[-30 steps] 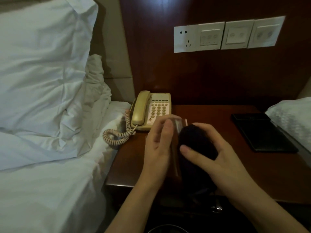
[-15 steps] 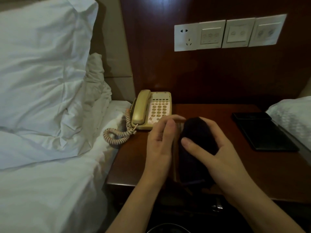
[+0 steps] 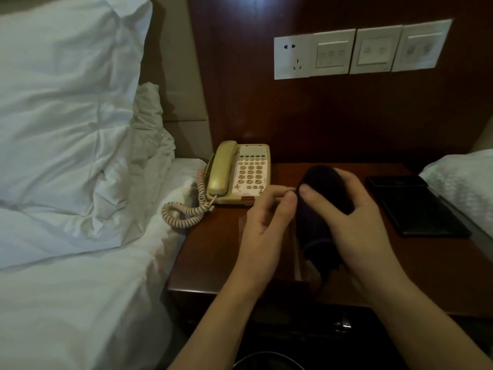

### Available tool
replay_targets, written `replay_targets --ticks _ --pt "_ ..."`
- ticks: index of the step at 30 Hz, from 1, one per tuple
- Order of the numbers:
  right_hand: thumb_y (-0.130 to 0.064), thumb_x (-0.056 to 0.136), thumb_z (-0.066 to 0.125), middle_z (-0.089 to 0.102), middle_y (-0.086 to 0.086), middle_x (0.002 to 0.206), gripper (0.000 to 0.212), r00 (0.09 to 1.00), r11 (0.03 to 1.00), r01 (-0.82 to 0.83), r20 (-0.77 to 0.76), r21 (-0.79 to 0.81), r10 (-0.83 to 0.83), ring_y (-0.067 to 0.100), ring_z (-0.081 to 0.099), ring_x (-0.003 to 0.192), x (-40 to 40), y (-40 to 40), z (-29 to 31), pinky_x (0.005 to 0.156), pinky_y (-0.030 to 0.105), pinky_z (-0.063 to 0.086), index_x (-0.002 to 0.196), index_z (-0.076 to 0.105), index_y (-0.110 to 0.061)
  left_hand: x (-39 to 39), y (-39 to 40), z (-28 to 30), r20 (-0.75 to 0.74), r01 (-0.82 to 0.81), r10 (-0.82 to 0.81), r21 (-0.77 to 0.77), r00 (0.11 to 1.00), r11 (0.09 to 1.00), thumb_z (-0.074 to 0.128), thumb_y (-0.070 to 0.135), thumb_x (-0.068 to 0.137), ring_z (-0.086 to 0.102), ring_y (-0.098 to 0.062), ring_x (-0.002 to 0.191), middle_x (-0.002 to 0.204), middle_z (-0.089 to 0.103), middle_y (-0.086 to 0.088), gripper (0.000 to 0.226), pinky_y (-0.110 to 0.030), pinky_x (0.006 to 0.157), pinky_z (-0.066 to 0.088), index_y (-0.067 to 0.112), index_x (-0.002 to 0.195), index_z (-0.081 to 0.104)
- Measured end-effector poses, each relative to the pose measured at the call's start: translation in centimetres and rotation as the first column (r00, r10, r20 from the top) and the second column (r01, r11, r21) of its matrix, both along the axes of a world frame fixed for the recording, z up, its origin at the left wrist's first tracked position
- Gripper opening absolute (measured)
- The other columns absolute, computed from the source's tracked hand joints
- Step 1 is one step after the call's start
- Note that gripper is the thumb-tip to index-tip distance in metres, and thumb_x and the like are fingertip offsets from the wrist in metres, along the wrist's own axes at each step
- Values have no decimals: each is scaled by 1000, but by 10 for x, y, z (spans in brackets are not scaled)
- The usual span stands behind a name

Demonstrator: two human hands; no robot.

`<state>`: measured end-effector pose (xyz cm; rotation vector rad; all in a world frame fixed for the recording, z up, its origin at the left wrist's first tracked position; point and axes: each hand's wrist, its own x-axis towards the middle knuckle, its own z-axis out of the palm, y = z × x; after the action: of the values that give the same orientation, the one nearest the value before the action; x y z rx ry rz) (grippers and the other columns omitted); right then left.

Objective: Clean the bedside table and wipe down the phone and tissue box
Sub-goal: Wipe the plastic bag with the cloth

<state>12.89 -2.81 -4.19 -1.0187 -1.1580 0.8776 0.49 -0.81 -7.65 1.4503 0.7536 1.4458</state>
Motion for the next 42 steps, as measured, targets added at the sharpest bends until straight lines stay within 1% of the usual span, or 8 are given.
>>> replay_targets --ticks 7,12,17,23,29,32,37,42 --pt "-45 74 68 59 -35 107 48 968 983 -173 171 -61 181 -14 59 99 -9 -27 -14 74 9 52 118 50 -48 -14 7 -1 34 -45 45 8 998 999 57 36 99 66 -12 97 99 71 5 14 -28 85 52 30 102 70" --pt "-35 85 69 59 -37 100 35 986 998 -60 153 8 58 -14 60 93 -2 -4 -6 68 6 50 115 51 -41 -4 4 -2 14 -33 34 -15 999 999 58 32 97 66 -7 98 98 70 10 15 -21 82 53 39 93 71" --pt "-42 74 71 60 -37 105 52 957 960 -244 124 -138 261 -14 60 98 -3 -31 -18 73 9 51 120 48 -49 -13 5 2 109 -55 61 -53 992 997 60 35 94 67 -10 85 91 71 4 13 -20 73 53 37 89 72" --pt "-35 79 73 71 -10 100 40 998 986 -69 -7 -152 69 -1 69 86 5 -1 -8 63 12 52 117 62 -29 -2 -1 0 31 -30 31 -22 999 999 61 37 96 66 -13 101 101 70 2 11 -25 84 53 37 97 72" --pt "-26 73 77 76 -1 103 42 936 894 -350 -54 -280 349 16 73 95 6 -29 -19 80 32 60 114 67 -20 -13 2 0 83 -87 88 -19 993 996 61 45 93 65 -22 97 102 69 -12 12 -30 82 53 40 92 71" --pt "-24 75 76 75 4 104 39 945 905 -327 -64 -273 322 21 73 95 12 -27 -20 83 39 60 112 69 -19 -10 0 6 66 -89 89 -7 994 996 58 42 95 65 -13 96 101 68 1 14 -24 80 53 37 95 71" --pt "-27 75 77 75 -2 99 37 956 921 -283 2 -268 294 15 73 93 10 -29 -22 74 28 59 110 69 -21 -5 -4 4 -84 -97 101 48 991 994 43 42 104 61 -12 118 119 67 6 30 -30 98 48 34 108 71" --pt "-25 75 76 75 -8 96 33 976 950 -215 -93 -228 199 8 72 88 3 -18 -14 68 20 57 108 69 -25 -2 -8 4 -84 -49 48 -4 995 999 39 37 105 62 -6 114 115 69 7 32 -18 94 47 36 108 71"
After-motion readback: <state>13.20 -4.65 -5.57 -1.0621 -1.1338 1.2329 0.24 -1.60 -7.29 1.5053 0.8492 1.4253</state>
